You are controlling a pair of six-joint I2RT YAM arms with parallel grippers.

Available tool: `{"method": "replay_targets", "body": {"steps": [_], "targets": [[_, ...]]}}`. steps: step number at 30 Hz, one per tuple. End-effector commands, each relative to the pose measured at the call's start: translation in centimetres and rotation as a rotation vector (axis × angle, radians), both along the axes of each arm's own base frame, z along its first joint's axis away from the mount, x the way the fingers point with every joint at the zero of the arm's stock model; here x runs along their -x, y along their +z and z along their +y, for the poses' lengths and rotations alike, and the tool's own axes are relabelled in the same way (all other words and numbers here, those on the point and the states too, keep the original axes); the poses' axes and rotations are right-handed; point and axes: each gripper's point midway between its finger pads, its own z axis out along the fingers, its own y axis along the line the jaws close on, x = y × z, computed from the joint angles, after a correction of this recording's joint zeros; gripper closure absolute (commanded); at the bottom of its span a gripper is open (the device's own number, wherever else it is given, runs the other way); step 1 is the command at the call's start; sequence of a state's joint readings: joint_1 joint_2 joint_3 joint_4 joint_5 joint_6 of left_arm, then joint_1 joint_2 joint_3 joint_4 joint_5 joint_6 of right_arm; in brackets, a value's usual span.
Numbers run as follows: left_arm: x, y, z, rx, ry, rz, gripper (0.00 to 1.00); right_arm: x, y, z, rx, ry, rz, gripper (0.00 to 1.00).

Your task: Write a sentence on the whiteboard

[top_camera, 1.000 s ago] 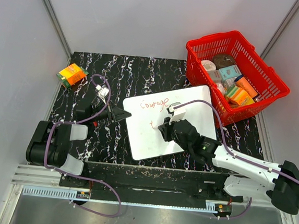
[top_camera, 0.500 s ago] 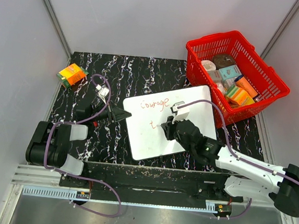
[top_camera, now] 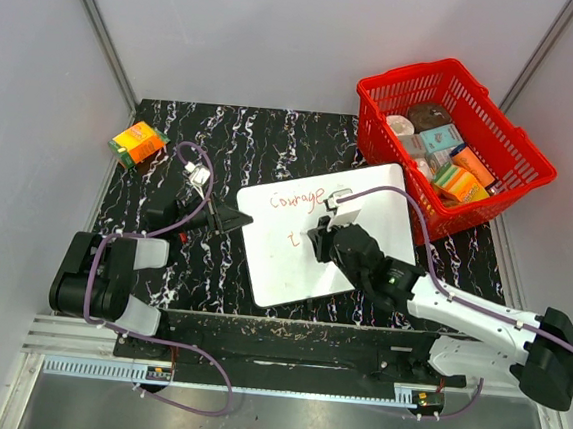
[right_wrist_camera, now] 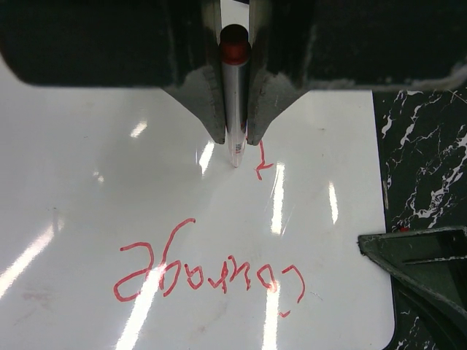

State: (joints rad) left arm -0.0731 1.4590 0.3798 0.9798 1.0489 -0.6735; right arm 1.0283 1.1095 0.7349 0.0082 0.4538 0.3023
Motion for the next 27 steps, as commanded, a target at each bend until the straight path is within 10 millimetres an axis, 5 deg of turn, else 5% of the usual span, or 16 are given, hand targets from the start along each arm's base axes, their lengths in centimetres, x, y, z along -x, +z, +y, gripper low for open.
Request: {"method": "replay_targets", "body": {"steps": [1, 27], "targets": [[0.0, 0.1, -1.0, -0.072, -0.043, -0.173, 1.00, -1.2, 2.4, 0.7, -0.054, -0.019, -0.045, 1.00], [-0.1, 0.0, -1.0, -0.078, -0.041, -0.171, 1.00, 1.1, -1.3, -0.4, 0.004, 0.045, 0.056, 1.00]]}}
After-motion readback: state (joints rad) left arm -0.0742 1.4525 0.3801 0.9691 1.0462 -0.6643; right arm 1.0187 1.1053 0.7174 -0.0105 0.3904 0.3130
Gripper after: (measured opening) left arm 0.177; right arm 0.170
